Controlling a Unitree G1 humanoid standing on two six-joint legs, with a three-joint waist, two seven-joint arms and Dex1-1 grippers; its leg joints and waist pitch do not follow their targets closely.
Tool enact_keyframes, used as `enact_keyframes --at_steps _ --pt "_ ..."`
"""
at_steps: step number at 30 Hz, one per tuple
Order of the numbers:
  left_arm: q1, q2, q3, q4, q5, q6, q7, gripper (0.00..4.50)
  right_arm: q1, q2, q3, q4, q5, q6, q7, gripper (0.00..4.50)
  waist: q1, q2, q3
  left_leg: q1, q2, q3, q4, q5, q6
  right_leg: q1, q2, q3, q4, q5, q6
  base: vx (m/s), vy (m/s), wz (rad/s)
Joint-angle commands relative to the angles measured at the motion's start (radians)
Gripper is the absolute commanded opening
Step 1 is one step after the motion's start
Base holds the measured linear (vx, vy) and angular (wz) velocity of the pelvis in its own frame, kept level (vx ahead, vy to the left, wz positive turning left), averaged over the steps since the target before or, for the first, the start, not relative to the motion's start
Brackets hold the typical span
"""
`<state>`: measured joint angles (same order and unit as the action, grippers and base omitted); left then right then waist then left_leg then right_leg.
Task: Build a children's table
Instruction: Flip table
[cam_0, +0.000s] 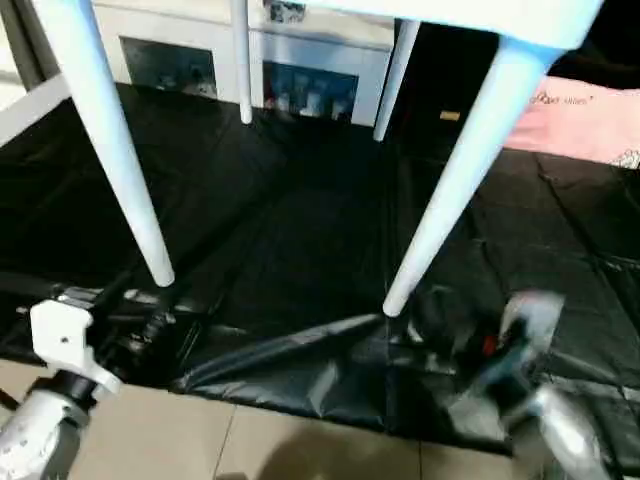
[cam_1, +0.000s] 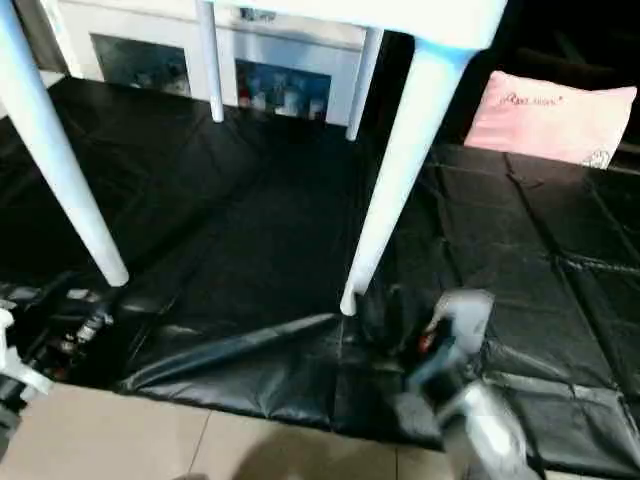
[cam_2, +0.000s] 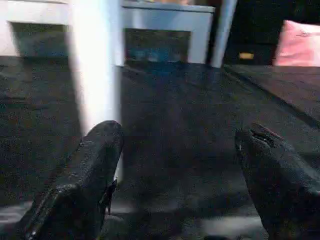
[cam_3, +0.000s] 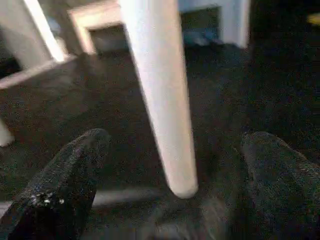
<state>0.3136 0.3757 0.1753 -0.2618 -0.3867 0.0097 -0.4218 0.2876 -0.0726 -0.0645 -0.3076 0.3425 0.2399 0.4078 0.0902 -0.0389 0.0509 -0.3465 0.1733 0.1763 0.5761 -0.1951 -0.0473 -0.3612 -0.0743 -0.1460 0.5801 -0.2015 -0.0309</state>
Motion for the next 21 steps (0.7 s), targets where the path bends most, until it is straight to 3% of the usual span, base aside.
enact_keyframes --at_steps 1,2,3,4,8,9,10,12,13,14,15,16,17,18,19,20,21 --pt "-0.009 -0.018 -0.027 -0.012 0.036 0.028 0.031 3.88 0.025 -0.014 0.027 -0.018 -0.064 -0.002 -0.029 4.50 -0.002 0.025 -0.022 0.013 0.080 -0.050 -0.090 -0.465 -0.047 0.013 -0.108 0.088 -0.118 -0.553 0.005 0.000 0.000 0.00" --pt "-0.009 -0.018 -0.027 -0.012 0.036 0.028 0.031 3.88 0.025 -0.014 0.027 -0.018 -0.064 -0.002 -0.029 4.50 -0.003 0.032 -0.022 0.013 0.080 -0.051 -0.091 -0.468 -0.051 0.014 -0.106 0.087 -0.119 -0.548 0.009 0.000 0.000 0.00" --pt "-0.012 -0.024 -0.032 -0.012 0.045 0.035 0.039 3.88 0.035 -0.016 0.040 -0.023 -0.079 -0.008 -0.032 4.50 -0.005 0.027 -0.020 0.013 0.079 -0.052 -0.091 -0.480 -0.049 0.013 -0.105 0.086 -0.124 -0.553 0.018 0.000 0.000 0.00" --pt "-0.017 -0.035 -0.047 -0.005 0.062 0.052 0.053 3.88 0.044 -0.024 0.071 -0.042 -0.119 0.010 -0.063 4.50 -0.004 0.038 -0.020 0.014 0.079 -0.055 -0.091 -0.487 -0.053 0.014 -0.107 0.085 -0.123 -0.555 0.019 0.000 0.000 0.00" --pt "-0.018 -0.046 -0.063 0.000 0.076 0.078 0.071 3.88 0.032 -0.051 0.074 -0.054 -0.153 0.090 -0.111 4.50 -0.011 0.029 -0.021 0.014 0.077 -0.056 -0.090 -0.487 -0.050 0.016 -0.102 0.085 -0.121 -0.540 0.020 0.000 0.000 0.00" --pt "-0.016 -0.051 -0.067 -0.010 0.067 0.086 0.074 3.88 0.028 -0.050 0.064 -0.047 -0.127 0.083 -0.093 4.50 -0.013 0.018 -0.022 0.014 0.077 -0.053 -0.088 -0.478 -0.046 0.014 -0.103 0.087 -0.123 -0.543 0.023 0.000 0.000 0.00" --pt "-0.015 -0.055 -0.070 -0.015 0.061 0.089 0.074 3.88 0.025 -0.049 0.059 -0.041 -0.113 0.074 -0.082 4.50 -0.007 0.019 -0.023 0.012 0.073 -0.049 -0.084 -0.465 -0.032 0.014 -0.115 0.091 -0.121 -0.563 0.019 0.000 0.000 0.00" --pt "-0.013 -0.060 -0.072 -0.024 0.075 0.094 0.091 3.88 0.013 -0.050 0.056 -0.021 -0.101 0.061 -0.063 4.50 0.003 0.009 -0.024 -0.002 0.064 -0.039 -0.073 -0.398 0.013 0.023 -0.148 0.108 -0.129 -0.619 0.008 0.000 0.000 0.00" --pt "-0.015 -0.070 -0.072 -0.033 0.099 0.088 0.109 3.88 0.006 -0.040 0.044 -0.008 -0.087 0.070 -0.071 4.50 0.007 0.010 -0.027 0.052 0.069 -0.002 -0.028 -0.345 0.008 -0.027 -0.147 0.169 -0.166 -0.716 0.015 -0.050 0.019 -0.23" --pt "-0.016 -0.074 -0.071 -0.035 0.107 0.084 0.115 3.88 0.004 -0.033 0.038 -0.003 -0.076 0.077 -0.077 4.50 0.008 -0.006 -0.016 0.058 0.056 -0.003 -0.003 -0.357 0.012 -0.032 -0.159 0.185 -0.170 -0.772 0.022 -0.050 0.019 -0.23" --pt "-0.016 -0.074 -0.072 -0.036 0.109 0.082 0.116 3.88 0.004 -0.032 0.037 -0.002 -0.074 0.078 -0.078 4.50 0.028 0.001 -0.011 0.052 0.064 -0.018 0.003 -0.331 0.022 -0.014 -0.184 0.239 -0.175 -0.852 0.010 -0.032 0.079 -0.54" --pt "-0.013 -0.068 -0.083 -0.045 0.160 0.060 0.129 3.88 -0.001 -0.028 0.031 0.013 -0.075 0.071 -0.090 4.50 0.033 -0.008 -0.009 0.051 0.063 -0.027 -0.006 -0.343 0.028 -0.009 -0.161 0.254 -0.164 -0.849 0.001 0.018 0.123 -0.62" --pt "-0.010 -0.060 -0.092 -0.050 0.189 0.054 0.135 3.88 -0.003 -0.029 0.032 0.020 -0.082 0.063 -0.095 4.50 0.025 0.002 -0.017 0.079 0.068 -0.009 -0.040 -0.397 0.006 -0.040 -0.085 0.224 -0.134 -0.706 -0.021 0.018 0.123 -0.62" --pt "-0.010 -0.060 -0.092 -0.050 0.190 0.054 0.135 3.88 -0.003 -0.029 0.032 0.020 -0.082 0.062 -0.095 4.50 0.010 0.006 -0.020 0.093 0.070 0.000 -0.058 -0.440 -0.018 -0.057 -0.038 0.197 -0.109 -0.603 -0.030 0.015 0.123 -0.56" --pt "-0.004 -0.068 -0.096 -0.053 0.193 0.055 0.142 3.88 0.006 -0.030 0.035 0.028 -0.088 0.034 -0.089 4.50 -0.002 0.022 -0.030 0.042 0.074 -0.038 -0.105 -0.451 0.014 -0.020 -0.018 0.144 -0.058 -0.349 -0.078 0.025 0.123 -0.22" --pt "-0.004 -0.068 -0.096 -0.053 0.193 0.055 0.142 3.88 0.006 -0.030 0.035 0.028 -0.088 0.034 -0.089 4.50 -0.018 0.020 -0.037 0.043 0.092 -0.050 -0.100 -0.412 -0.049 -0.020 -0.015 0.146 -0.036 -0.138 -0.088 0.025 0.123 -0.22" --pt "-0.004 -0.079 -0.094 -0.053 0.182 0.054 0.146 3.88 0.011 -0.030 0.035 0.027 -0.083 0.030 -0.082 4.50 -0.023 0.031 -0.041 0.047 0.107 -0.061 -0.103 -0.401 -0.096 -0.017 -0.007 0.141 -0.027 -0.072 -0.086 0.024 0.095 0.08"
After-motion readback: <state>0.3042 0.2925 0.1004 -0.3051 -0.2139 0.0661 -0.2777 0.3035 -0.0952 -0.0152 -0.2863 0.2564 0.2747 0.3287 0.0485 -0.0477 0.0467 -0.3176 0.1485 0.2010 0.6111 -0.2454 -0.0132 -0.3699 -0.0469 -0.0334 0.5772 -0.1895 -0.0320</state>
